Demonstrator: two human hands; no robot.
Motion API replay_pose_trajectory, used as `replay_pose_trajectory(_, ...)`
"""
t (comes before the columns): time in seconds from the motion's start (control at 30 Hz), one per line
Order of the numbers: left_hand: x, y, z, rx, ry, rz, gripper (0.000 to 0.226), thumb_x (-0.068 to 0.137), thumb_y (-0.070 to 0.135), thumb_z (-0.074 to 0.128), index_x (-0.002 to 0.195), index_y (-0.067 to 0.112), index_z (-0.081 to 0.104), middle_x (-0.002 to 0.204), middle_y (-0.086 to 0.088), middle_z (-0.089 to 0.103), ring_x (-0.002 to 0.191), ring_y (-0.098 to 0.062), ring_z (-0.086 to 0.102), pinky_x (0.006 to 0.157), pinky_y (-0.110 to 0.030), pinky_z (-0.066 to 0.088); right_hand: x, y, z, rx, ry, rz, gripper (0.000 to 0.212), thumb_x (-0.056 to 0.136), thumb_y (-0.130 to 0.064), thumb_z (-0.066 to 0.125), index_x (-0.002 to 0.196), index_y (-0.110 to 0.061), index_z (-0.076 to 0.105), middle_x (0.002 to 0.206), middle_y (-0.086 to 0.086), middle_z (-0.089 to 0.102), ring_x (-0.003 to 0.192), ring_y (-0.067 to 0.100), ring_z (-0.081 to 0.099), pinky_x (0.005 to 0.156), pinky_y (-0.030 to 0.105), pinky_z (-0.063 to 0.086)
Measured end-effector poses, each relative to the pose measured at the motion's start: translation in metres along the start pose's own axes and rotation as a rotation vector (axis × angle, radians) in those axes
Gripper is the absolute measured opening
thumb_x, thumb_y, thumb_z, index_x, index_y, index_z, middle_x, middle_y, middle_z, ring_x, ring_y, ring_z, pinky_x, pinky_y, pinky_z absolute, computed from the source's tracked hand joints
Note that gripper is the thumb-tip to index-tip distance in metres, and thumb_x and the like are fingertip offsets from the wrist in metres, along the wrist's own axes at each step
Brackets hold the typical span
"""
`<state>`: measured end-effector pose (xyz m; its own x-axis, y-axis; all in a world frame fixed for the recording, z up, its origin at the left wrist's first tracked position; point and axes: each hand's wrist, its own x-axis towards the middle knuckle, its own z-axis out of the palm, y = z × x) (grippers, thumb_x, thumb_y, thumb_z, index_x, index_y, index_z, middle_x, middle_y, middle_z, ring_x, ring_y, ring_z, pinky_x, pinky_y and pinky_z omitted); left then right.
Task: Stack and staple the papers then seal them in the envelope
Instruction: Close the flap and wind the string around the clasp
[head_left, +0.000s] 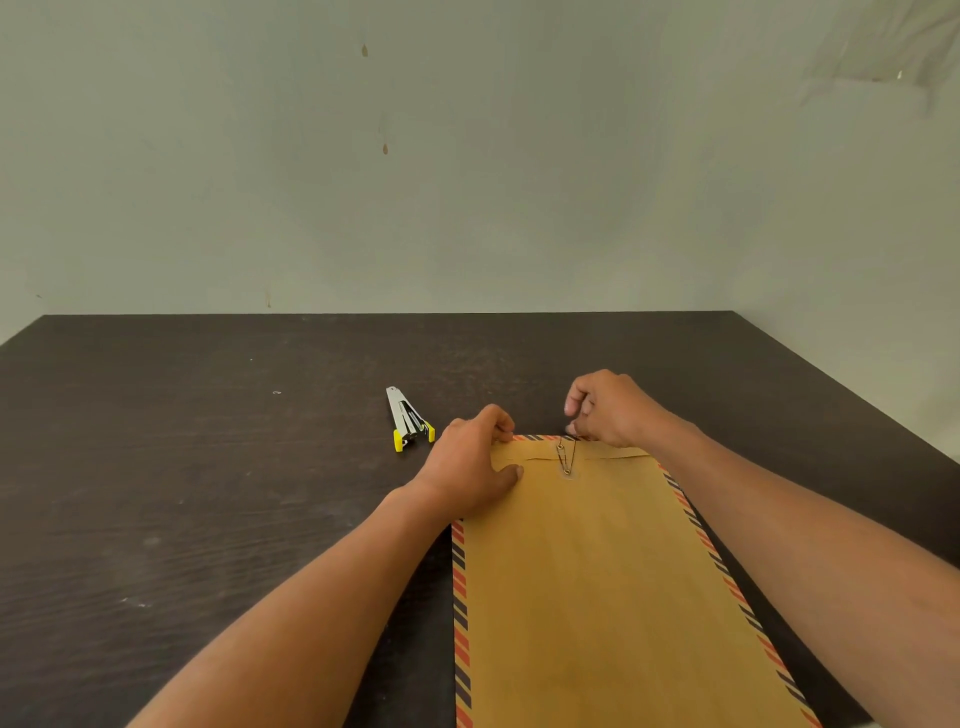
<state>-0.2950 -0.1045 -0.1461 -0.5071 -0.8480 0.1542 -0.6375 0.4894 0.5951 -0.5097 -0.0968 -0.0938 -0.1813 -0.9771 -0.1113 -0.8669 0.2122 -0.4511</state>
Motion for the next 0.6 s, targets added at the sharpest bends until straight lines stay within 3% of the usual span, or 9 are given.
replay_pose_trajectory(0.43, -0.002, 0.002, -0.001, 0.067, 0.003, 0.029, 0.043, 0.09, 0.036, 0.069, 0.129, 0.026, 0.056, 0.126, 0.006, 0.061, 0.12, -0.017, 0.049, 0.093, -0.026, 0.041, -0.001, -0.006, 0.017, 0.016, 0.082, -0.169, 0.014, 0.086, -0.006, 0.078, 0.085, -0.014, 0.067, 0.071, -0.002, 0.062, 0.06, 0.004, 0.055, 0.055, 0.01, 0.039)
replay_pose_trajectory(0.6, -0.001, 0.002, -0.001, 0.065, -0.012, 0.027, 0.044, 0.089, 0.036, 0.07, 0.129, 0.025, 0.056, 0.127, 0.004, 0.061, 0.121, -0.017, 0.049, 0.093, -0.027, 0.042, 0.001, -0.012, 0.021, 0.01, 0.074, -0.187, 0.014, 0.087, -0.006, 0.078, 0.086, -0.016, 0.068, 0.074, -0.003, 0.063, 0.062, 0.004, 0.055, 0.057, 0.014, 0.041)
